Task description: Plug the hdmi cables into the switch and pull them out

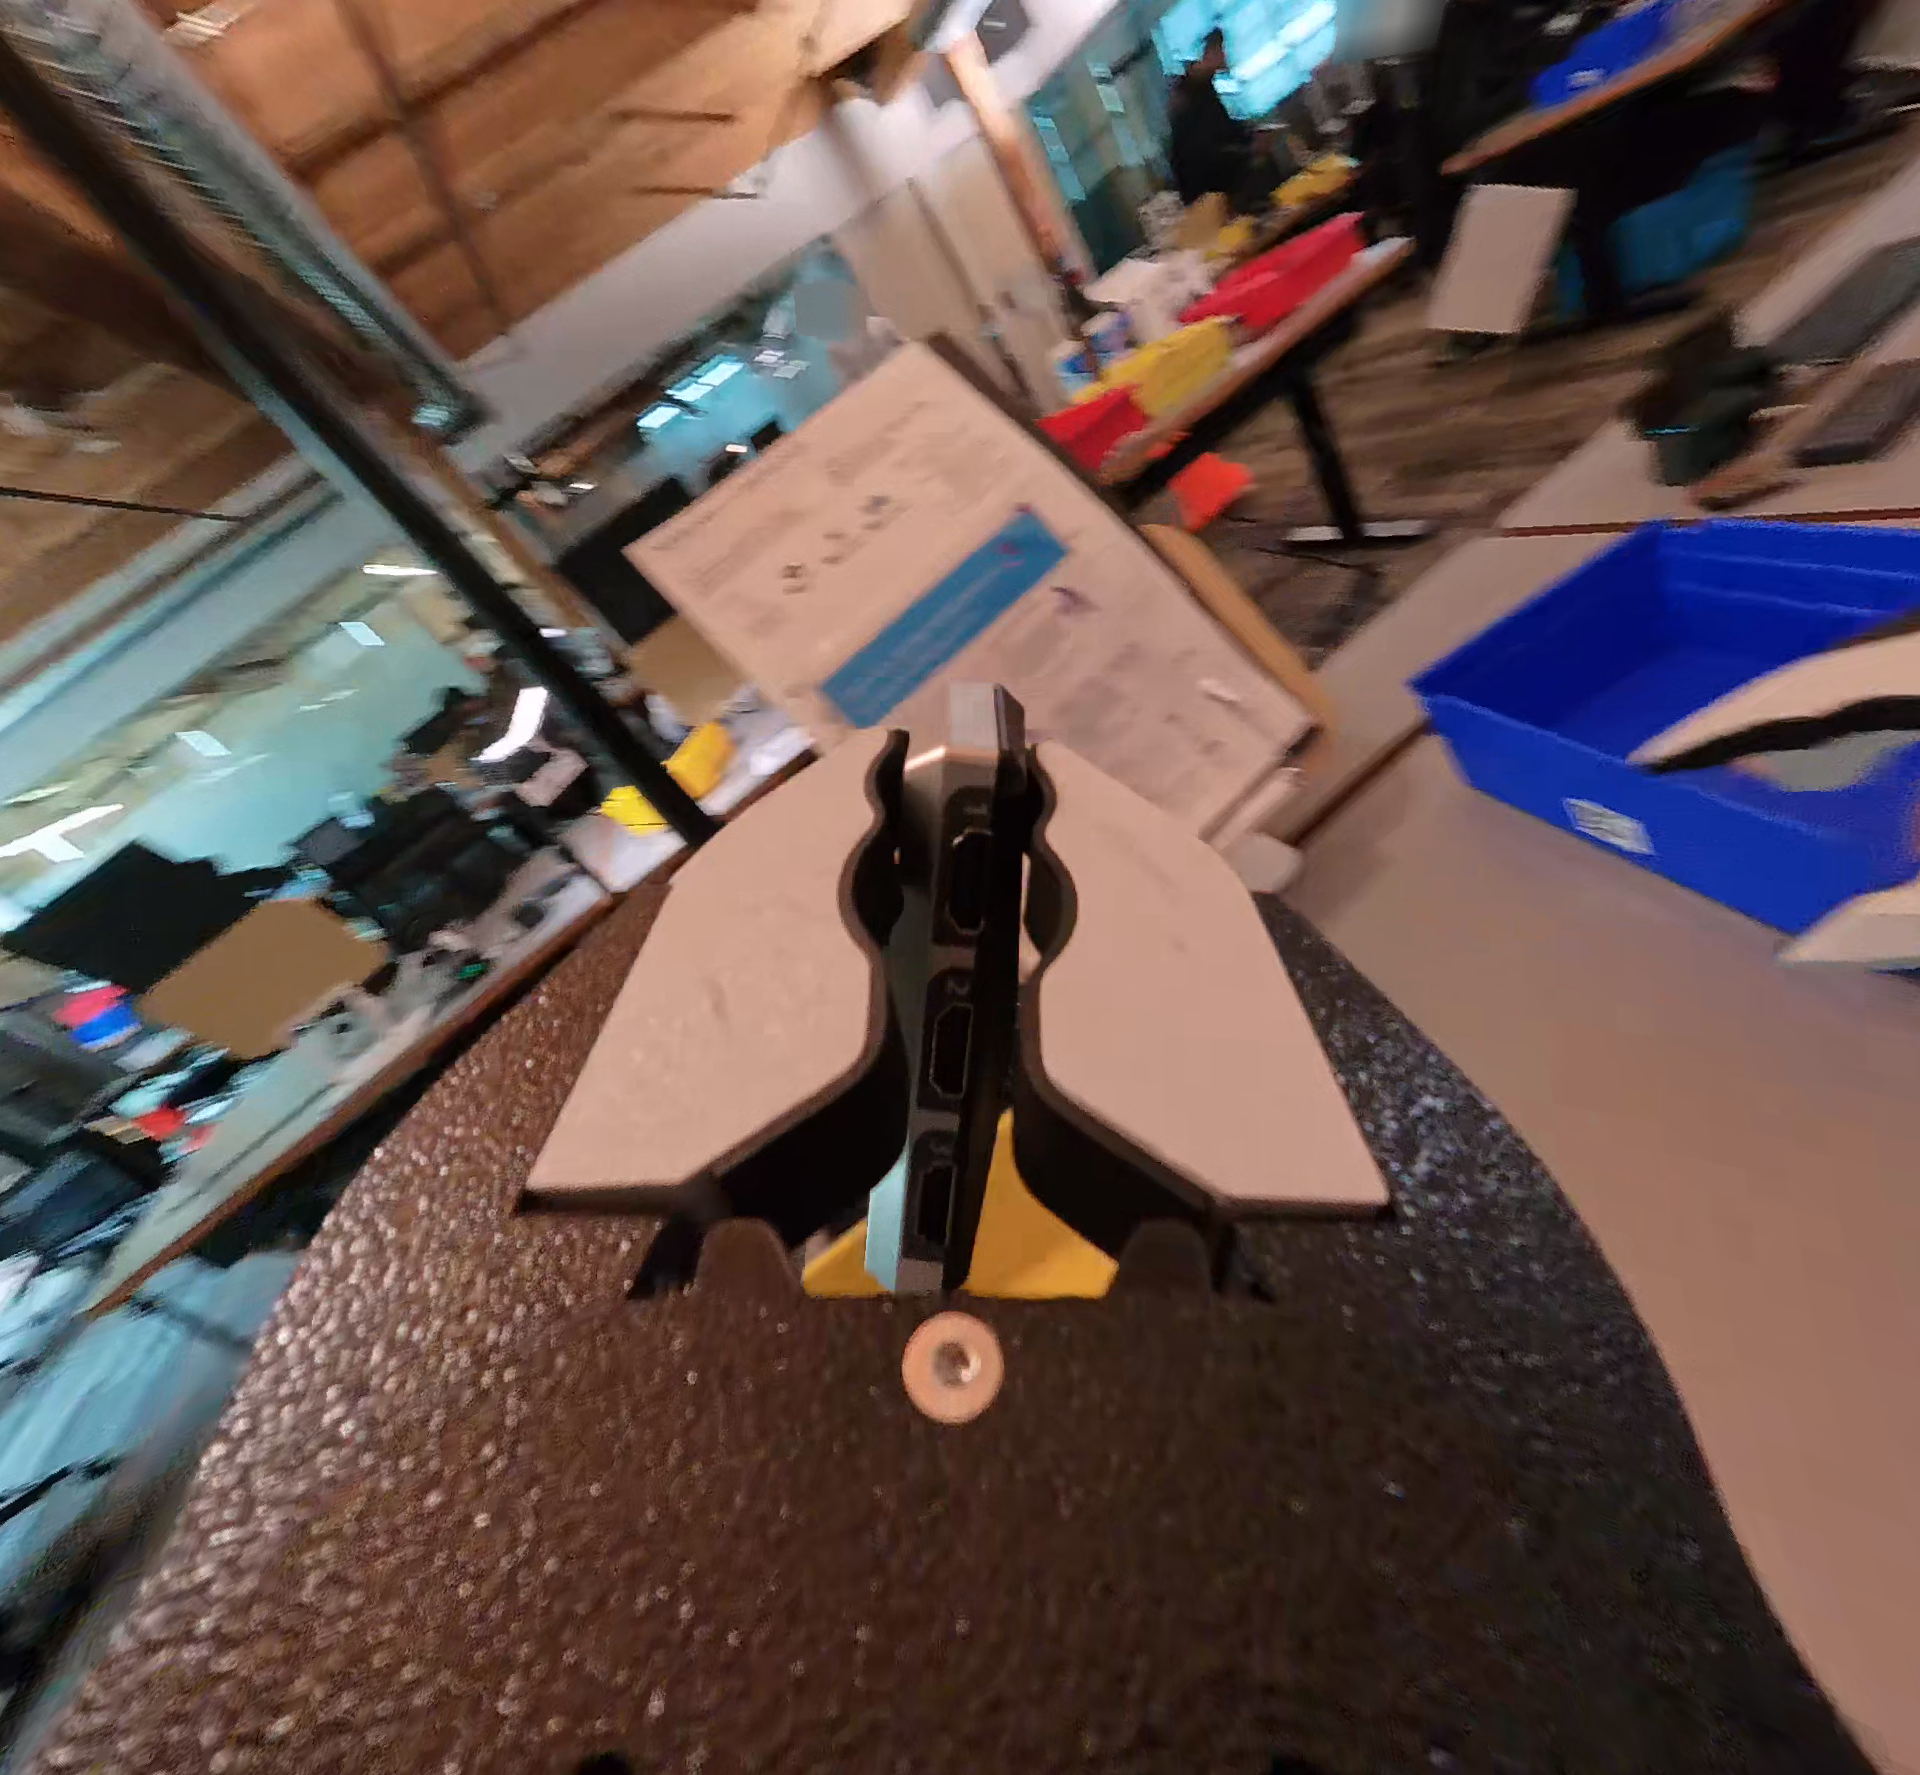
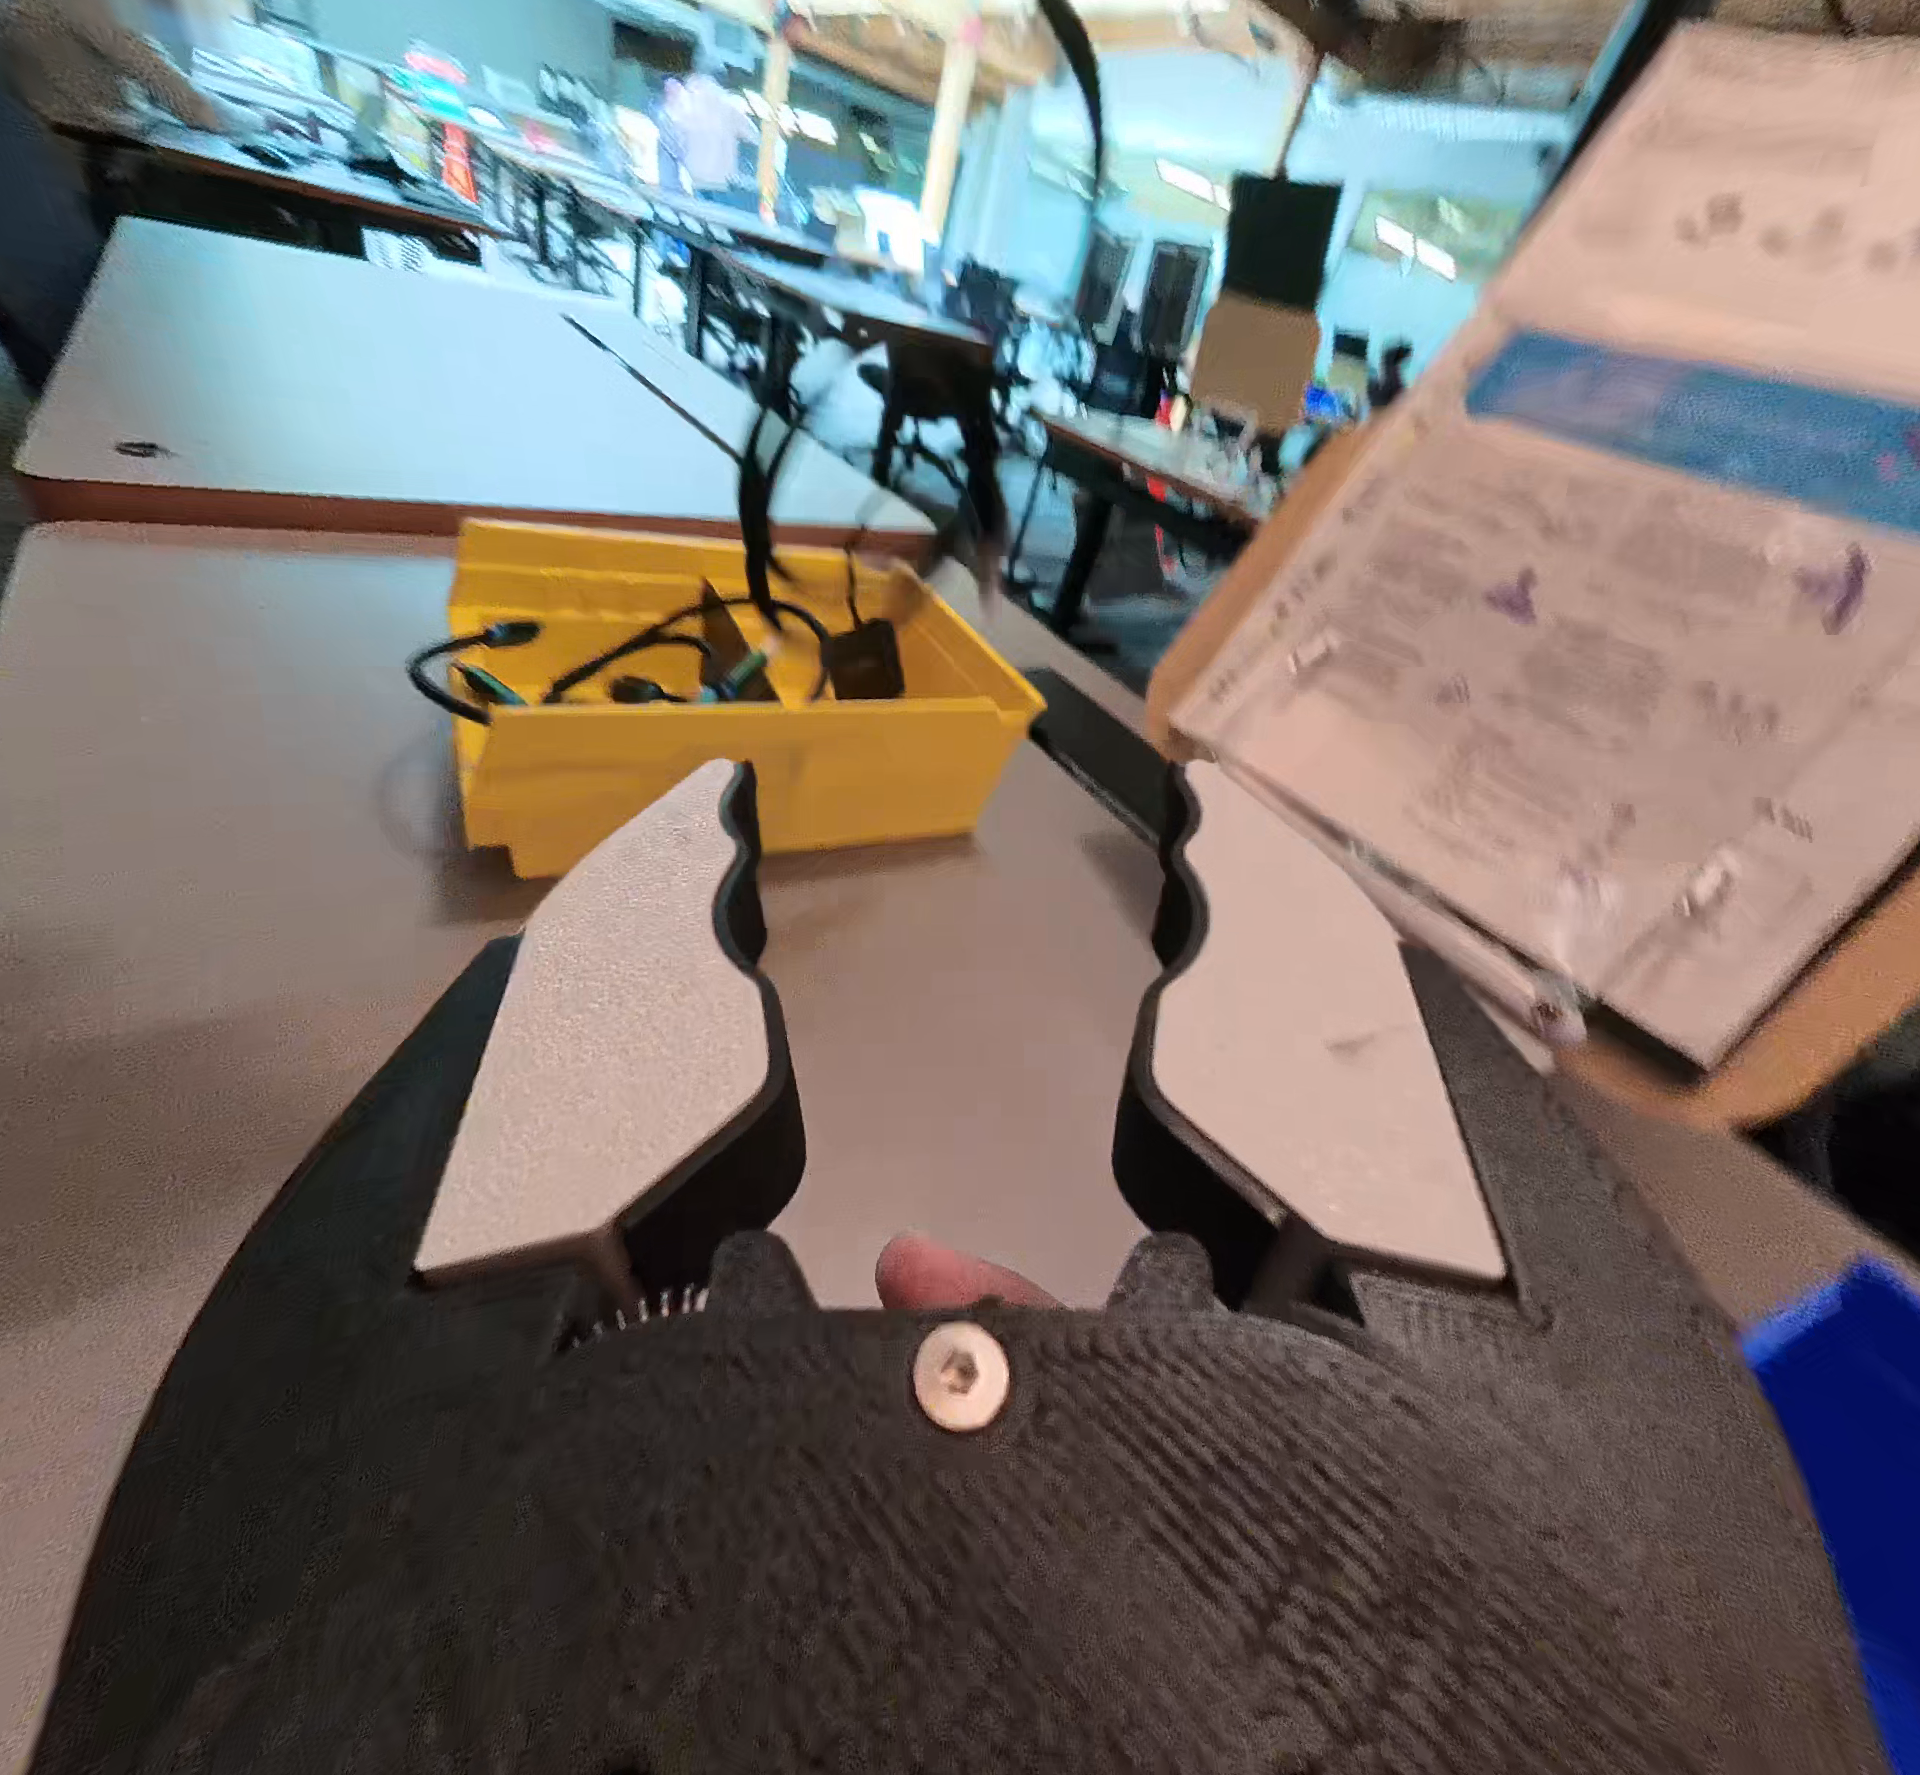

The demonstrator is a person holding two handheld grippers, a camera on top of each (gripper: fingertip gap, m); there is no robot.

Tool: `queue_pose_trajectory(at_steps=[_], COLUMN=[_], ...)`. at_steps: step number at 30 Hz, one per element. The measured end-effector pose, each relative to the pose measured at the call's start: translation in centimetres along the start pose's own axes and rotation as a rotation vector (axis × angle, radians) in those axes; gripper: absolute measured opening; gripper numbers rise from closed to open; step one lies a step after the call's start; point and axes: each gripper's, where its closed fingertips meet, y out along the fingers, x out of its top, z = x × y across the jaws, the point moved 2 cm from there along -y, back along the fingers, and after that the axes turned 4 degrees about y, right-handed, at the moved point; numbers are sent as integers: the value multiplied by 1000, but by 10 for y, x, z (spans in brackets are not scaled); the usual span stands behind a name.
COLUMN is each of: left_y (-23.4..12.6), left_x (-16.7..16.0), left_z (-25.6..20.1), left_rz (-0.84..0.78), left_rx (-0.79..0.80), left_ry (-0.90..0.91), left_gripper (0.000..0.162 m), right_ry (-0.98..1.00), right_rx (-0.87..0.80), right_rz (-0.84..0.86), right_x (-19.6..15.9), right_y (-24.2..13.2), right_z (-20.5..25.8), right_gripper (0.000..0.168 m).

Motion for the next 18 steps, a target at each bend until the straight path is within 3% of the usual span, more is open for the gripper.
queue_pose_trajectory(at_steps=[5,10,12,14,18], left_y=[16,14,17,17,15], left_x=[-6,-32,-42,-47,-62], left_z=[-113,-210,-225,-233,-233], left_rz=[29,-81,-112,-161,-200], left_rx=[-357,-719,-762,-799,-810], left_ry=[12,129,138,118,96], left_gripper=[19,19,19,19,19], right_ry=[-195,-218,-261,-278,-302], right_rx=[90,358,413,421,451], right_rz=[-299,-205,-194,-148,-84], right_x=[38,12,-2,-15,-28], right_y=[0,-9,-9,-2,5], right_z=[40,60,65,62,64], right_gripper=[78,72,56,26,24])
